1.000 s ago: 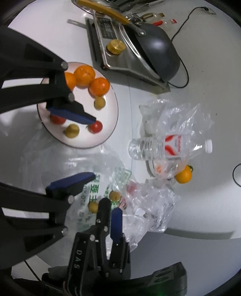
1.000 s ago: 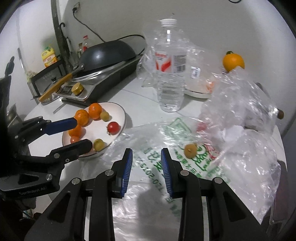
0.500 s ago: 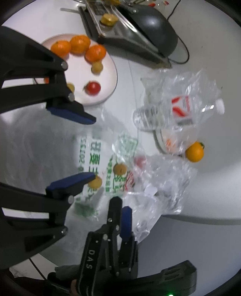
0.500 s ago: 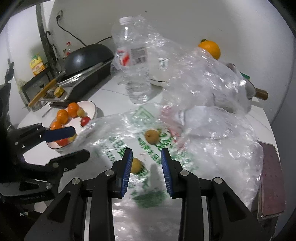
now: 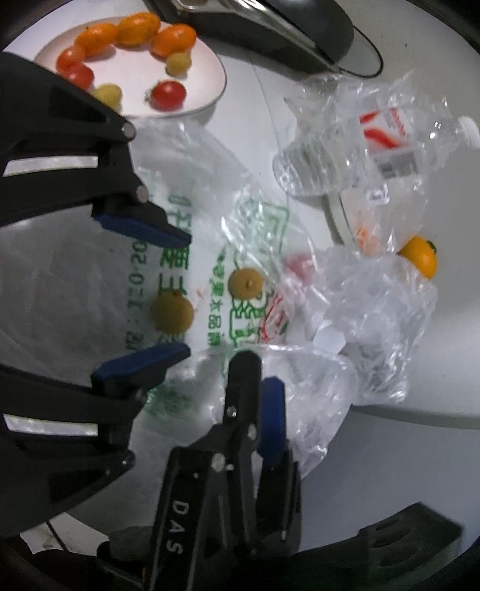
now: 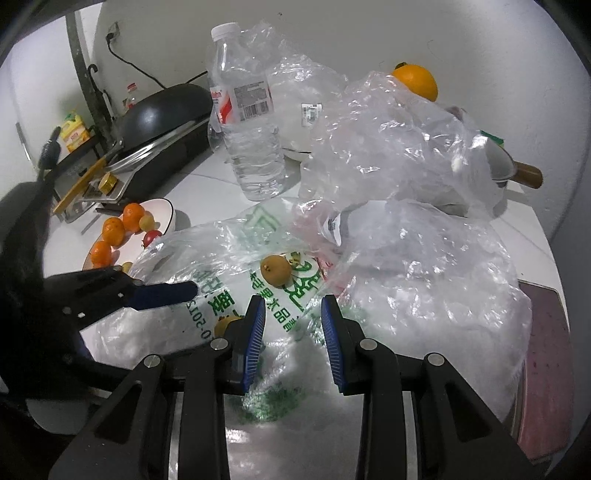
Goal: Organize fruits
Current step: 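Grasp a yellow fruit with the left tool while the right tool grasps another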
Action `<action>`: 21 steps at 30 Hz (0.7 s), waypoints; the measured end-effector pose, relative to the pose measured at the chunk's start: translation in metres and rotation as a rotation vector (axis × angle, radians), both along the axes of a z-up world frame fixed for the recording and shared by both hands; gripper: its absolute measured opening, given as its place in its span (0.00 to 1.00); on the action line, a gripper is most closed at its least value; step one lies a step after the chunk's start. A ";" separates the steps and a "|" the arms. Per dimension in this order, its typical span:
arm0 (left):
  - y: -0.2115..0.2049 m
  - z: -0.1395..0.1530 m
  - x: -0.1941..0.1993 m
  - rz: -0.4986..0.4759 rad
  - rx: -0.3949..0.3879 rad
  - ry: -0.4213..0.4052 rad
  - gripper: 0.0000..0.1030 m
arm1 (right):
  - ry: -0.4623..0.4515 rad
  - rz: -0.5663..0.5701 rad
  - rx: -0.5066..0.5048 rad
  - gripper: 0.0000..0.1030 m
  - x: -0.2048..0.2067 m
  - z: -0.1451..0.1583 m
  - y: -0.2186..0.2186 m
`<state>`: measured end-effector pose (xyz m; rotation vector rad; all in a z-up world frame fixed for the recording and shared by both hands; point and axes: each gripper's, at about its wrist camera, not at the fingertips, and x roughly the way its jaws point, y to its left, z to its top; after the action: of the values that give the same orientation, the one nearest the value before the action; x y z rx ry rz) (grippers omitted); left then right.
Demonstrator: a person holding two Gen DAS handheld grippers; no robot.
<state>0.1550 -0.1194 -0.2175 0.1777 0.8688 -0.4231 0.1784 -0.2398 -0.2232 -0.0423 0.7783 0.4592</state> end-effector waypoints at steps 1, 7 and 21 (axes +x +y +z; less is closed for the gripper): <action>-0.001 -0.002 0.002 -0.006 0.000 0.003 0.45 | 0.006 0.008 0.006 0.33 0.004 -0.001 0.001; -0.003 -0.013 0.010 -0.023 -0.003 0.030 0.27 | 0.024 0.050 0.012 0.33 0.023 -0.005 0.015; 0.016 -0.003 0.003 -0.016 -0.025 0.006 0.27 | 0.085 0.065 -0.060 0.27 0.058 -0.027 0.043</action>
<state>0.1583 -0.1034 -0.2202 0.1604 0.8676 -0.4492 0.2366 -0.1967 -0.2504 -0.1047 0.8758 0.5023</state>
